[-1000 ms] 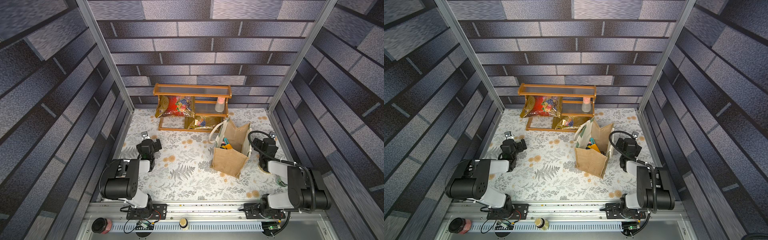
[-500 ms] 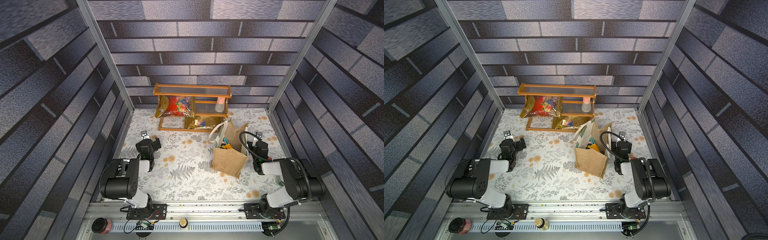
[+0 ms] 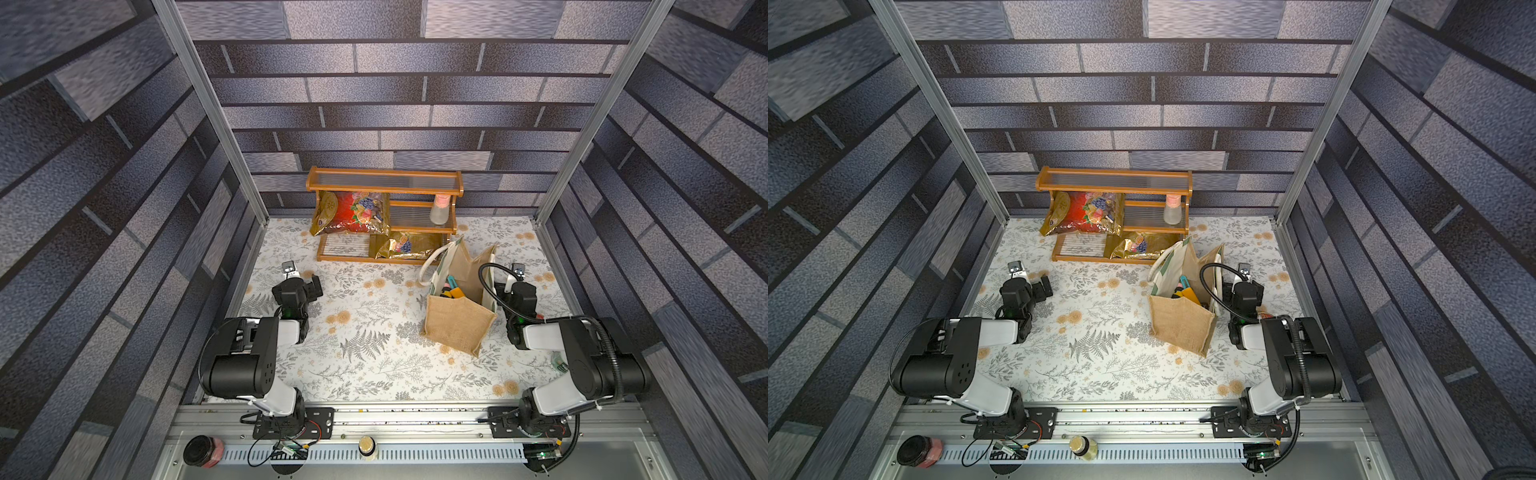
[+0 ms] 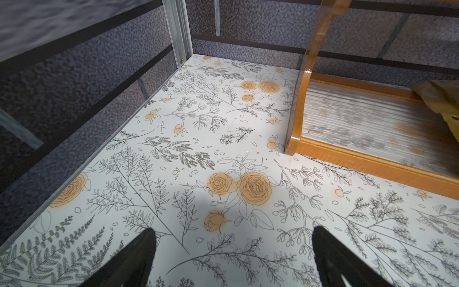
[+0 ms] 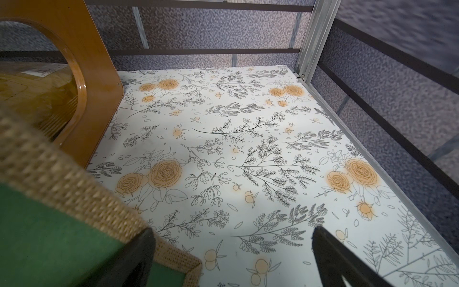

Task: Place the art knife into the pouch
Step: Reset both arms

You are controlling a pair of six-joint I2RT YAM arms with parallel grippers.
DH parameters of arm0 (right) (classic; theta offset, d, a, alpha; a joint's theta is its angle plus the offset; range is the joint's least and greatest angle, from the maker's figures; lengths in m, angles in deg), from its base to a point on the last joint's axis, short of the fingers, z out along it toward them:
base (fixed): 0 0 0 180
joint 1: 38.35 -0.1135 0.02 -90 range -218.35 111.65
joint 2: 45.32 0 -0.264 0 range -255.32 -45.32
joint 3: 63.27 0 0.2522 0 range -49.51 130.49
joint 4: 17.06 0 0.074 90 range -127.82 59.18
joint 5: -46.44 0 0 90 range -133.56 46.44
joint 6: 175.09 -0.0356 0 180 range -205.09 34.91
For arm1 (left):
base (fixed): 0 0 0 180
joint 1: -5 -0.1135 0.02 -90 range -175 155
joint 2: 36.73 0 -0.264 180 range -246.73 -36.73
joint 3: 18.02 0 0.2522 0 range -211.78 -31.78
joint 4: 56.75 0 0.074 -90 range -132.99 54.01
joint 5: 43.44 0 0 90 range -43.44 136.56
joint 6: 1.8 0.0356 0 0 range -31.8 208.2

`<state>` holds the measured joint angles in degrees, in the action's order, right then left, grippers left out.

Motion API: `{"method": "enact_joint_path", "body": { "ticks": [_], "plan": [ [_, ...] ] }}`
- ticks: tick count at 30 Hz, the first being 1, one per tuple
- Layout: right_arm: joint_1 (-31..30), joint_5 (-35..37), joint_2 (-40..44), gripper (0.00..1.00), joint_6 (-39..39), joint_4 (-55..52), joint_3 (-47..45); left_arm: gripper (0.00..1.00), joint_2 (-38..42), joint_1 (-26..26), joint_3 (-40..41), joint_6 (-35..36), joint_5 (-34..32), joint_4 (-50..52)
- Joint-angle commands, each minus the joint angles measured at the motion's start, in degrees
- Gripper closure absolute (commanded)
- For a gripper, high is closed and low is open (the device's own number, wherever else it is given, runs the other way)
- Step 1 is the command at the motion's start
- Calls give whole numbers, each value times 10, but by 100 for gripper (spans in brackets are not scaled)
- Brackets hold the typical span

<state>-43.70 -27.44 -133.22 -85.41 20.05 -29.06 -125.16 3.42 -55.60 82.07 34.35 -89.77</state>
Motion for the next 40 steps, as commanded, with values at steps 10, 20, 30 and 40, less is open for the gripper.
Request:
{"method": "enact_joint_path", "body": {
  "ticks": [10, 20, 30, 40],
  "plan": [
    [0, -9, -2, 0, 6, 22, -2, 0, -1, -3, 1, 14, 3, -8],
    [1, -9, -1, 0, 6, 21, -2, 0, -1, -3, 1, 14, 3, -8],
    [1, -9, -1, 0, 5, 22, -2, 0, 0, -3, 1, 14, 3, -8],
    [0, -10, -1, 0, 5, 22, -2, 0, -1, -3, 0, 19, 15, -7]
  ]
}}
